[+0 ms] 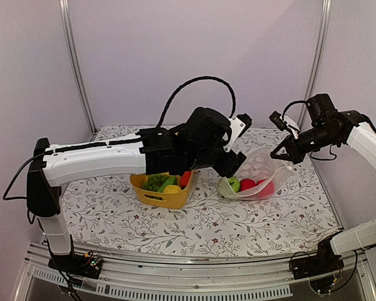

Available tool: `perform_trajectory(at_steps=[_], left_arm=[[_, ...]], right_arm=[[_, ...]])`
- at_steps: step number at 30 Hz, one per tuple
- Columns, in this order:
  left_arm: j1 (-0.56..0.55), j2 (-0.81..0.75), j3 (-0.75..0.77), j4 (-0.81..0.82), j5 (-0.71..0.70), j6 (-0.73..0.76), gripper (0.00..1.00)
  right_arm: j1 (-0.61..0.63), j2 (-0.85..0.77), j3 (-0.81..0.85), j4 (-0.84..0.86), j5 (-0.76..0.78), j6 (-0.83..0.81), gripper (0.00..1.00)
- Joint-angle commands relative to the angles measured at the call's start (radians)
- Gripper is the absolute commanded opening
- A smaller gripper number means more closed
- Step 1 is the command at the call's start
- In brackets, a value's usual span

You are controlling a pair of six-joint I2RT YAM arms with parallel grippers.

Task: Place the food in the zip-top bag and seal the zipper
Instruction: Adjust the zipper food storage bag at the center of the board.

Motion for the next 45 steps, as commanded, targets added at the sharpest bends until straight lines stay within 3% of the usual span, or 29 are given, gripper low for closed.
perform_trajectory(at_steps=[1,7,9,12,14,17,21,24,27,34,41,44,45], left_arm=[[0.046,0.080,0.089,-0.137,0.114,-0.054,0.67],[0.084,0.173,0.165,-0.159,0.145,-0.011,0.50],[0.094,0.210,0.219,-0.185,0.163,0.005,0.37],[0.101,0.248,0.297,-0.211,0.192,0.025,0.08],[0.094,0.239,0.338,-0.220,0.223,0.027,0.00],[0.064,0.170,0.285,-0.157,0.205,0.023,0.00],[0.107,0.133,0.095,0.043,0.192,0.004,0.00],[0.183,0.229,0.156,-0.027,0.286,-0.054,0.00],[0.177,0.274,0.256,-0.112,0.319,-0.047,0.00],[0.135,0.156,0.237,-0.028,0.235,0.009,0.00],[0.143,0.161,0.228,0.022,0.204,0.040,0.06],[0.150,0.176,0.235,0.016,0.206,0.032,0.41],[0.149,0.179,0.244,0.005,0.200,0.026,0.47]], right_arm=[[0.006,-0.017,0.003,0.001,-0.006,0.003,0.02],[0.006,-0.015,0.000,-0.002,0.009,-0.008,0.03],[0.006,-0.004,0.010,-0.010,0.016,-0.011,0.04],[0.005,0.023,0.057,-0.045,0.024,-0.017,0.04],[0.006,0.032,0.121,-0.071,0.038,-0.027,0.04],[0.005,0.021,0.163,-0.074,0.057,-0.032,0.04],[0.006,0.017,0.037,-0.023,0.086,-0.047,0.03],[0.005,0.067,-0.032,-0.008,0.078,-0.067,0.03],[0.005,0.093,0.018,-0.033,0.064,-0.062,0.02],[0.005,0.019,0.170,-0.066,0.069,-0.051,0.02],[0.006,0.017,0.082,0.028,0.142,-0.023,0.00],[0.005,0.025,0.051,0.057,0.173,-0.013,0.00],[0.006,0.026,0.046,0.062,0.177,-0.008,0.00]])
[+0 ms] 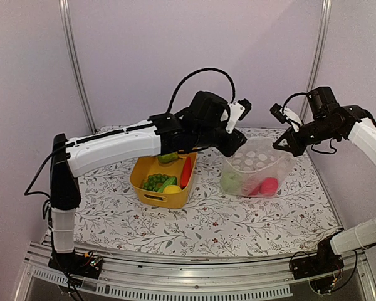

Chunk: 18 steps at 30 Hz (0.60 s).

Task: Place the food in the zip-top bag and seal the zipper
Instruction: Adjust the zipper food storage bag at the center of the board.

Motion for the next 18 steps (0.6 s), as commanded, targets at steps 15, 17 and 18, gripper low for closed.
perform_trajectory(at_steps=[15,17,18], left_arm=[[0.021,-0.412,-0.457,0.096,-0.214,-0.079,0.66],[0.031,-0.460,-0.536,0.092,-0.236,-0.099,0.66],[0.038,-0.481,-0.567,0.093,-0.242,-0.113,0.66]], right_arm=[[0.000,0.017,-0.056,0.044,0.019,-0.004,0.22],[0.000,0.034,-0.046,0.042,0.013,-0.008,0.21],[0.000,0.044,-0.041,0.041,0.009,-0.009,0.19]])
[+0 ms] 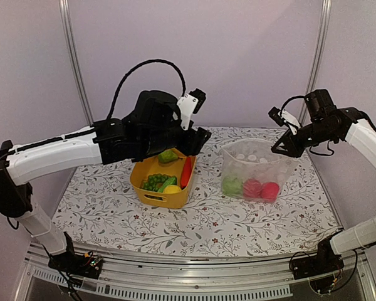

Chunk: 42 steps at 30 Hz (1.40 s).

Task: Place the food in the zip-top bag and seal the zipper
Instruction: Adjust the zipper food storage bag at the center of the board.

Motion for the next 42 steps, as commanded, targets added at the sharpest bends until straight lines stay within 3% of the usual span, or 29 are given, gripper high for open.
perform_trajectory(at_steps=[1,5,11,15,26,42], left_arm=[[0.034,-0.077,-0.139,0.002,-0.075,-0.068,0.66],[0.047,-0.144,-0.229,-0.002,-0.098,-0.096,0.66],[0.102,-0.186,-0.279,-0.038,-0.097,-0.132,0.69],[0.165,-0.167,-0.254,-0.090,-0.060,-0.196,0.71],[0.254,-0.058,-0.174,-0.263,0.030,-0.268,0.74],[0.318,0.153,-0.113,-0.344,0.134,-0.281,0.72]], right_arm=[[0.001,0.031,0.012,0.006,-0.028,-0.012,0.17],[0.000,0.043,0.030,0.008,-0.040,-0.015,0.12],[0.000,0.063,0.037,0.034,-0.009,-0.019,0.11],[0.000,0.081,0.057,0.056,0.018,-0.004,0.00],[-0.025,0.063,0.144,0.104,0.159,0.035,0.00],[-0.039,-0.052,-0.071,0.141,-0.091,0.023,0.00]])
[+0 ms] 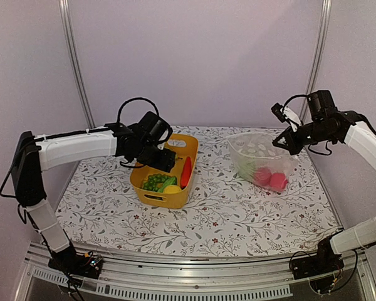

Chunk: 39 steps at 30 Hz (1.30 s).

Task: Place the food in the zip-top bag and seal the zipper
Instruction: Adjust the zipper food storage bag at the center of the board, then adjust the fake fruit in the bin.

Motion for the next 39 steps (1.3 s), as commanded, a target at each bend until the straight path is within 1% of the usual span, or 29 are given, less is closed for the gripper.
perform_trajectory(at_steps=[1,4,9,13,16,19,21,23,25,30,37,39], left_arm=[[0.028,0.072,0.047,-0.042,0.006,-0.014,0.73],[0.038,0.137,0.105,-0.057,-0.044,-0.009,0.74],[0.059,0.234,0.190,-0.057,-0.079,0.012,0.77],[0.079,0.296,0.265,-0.040,-0.114,0.084,0.81],[0.094,0.336,0.319,-0.003,-0.119,0.166,0.85],[0.107,0.397,0.399,0.004,-0.131,0.241,0.87],[0.115,0.440,0.456,0.000,-0.133,0.285,0.87],[0.124,0.488,0.526,-0.027,-0.130,0.320,0.87],[0.137,0.528,0.573,-0.056,-0.112,0.349,0.87],[0.154,0.583,0.600,-0.071,-0.093,0.425,0.86],[0.155,0.635,0.581,-0.054,-0.108,0.505,0.85],[0.152,0.649,0.581,-0.070,-0.114,0.511,0.83]], right_arm=[[0.000,-0.068,-0.041,0.006,-0.105,-0.021,0.00],[0.000,-0.086,-0.070,0.014,-0.136,-0.027,0.00],[0.001,-0.107,-0.104,0.022,-0.153,-0.029,0.00],[0.000,-0.115,-0.122,0.024,-0.160,-0.027,0.00],[0.000,-0.119,-0.131,0.027,-0.165,-0.029,0.00],[0.000,-0.122,-0.131,0.030,-0.163,-0.029,0.00],[0.000,-0.122,-0.123,0.041,-0.121,-0.022,0.00],[-0.003,-0.119,-0.110,0.057,-0.047,-0.004,0.00],[-0.029,-0.104,-0.086,0.064,-0.006,0.012,0.00],[-0.060,-0.070,-0.036,0.067,-0.010,0.035,0.00],[-0.060,-0.053,-0.046,0.065,-0.039,0.040,0.00],[-0.059,-0.054,-0.047,0.064,-0.043,0.039,0.00]])
